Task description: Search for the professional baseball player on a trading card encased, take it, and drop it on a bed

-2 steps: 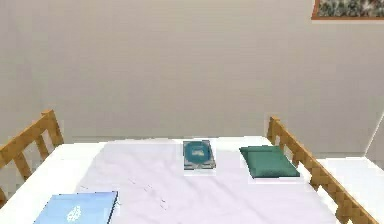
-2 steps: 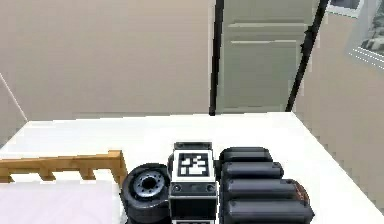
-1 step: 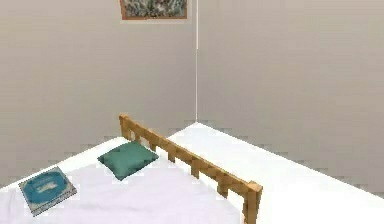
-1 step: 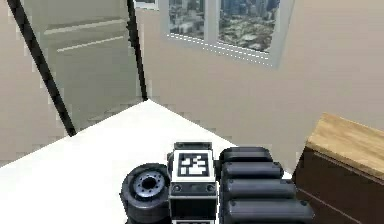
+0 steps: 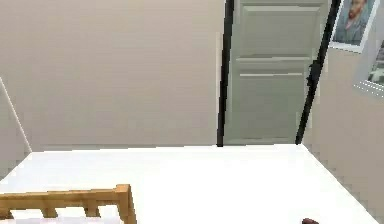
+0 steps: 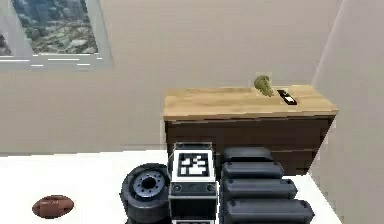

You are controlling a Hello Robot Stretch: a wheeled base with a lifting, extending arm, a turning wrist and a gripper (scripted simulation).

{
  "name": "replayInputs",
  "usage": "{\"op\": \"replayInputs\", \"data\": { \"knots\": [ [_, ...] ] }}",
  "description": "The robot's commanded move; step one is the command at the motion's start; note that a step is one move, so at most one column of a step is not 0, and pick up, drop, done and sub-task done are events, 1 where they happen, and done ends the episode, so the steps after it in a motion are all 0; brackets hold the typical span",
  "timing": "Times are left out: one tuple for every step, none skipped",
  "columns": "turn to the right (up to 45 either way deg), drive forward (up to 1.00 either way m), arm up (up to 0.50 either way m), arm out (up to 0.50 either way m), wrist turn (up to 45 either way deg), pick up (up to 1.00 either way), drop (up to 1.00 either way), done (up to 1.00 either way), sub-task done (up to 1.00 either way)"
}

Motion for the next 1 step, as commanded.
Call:
{"op": "replayInputs", "data": {
  "knots": [
    [45.0, 0.00, 0.00, 0.00, 0.0, 0.00, 0.00, 0.00, 0.00]
  ]
}}
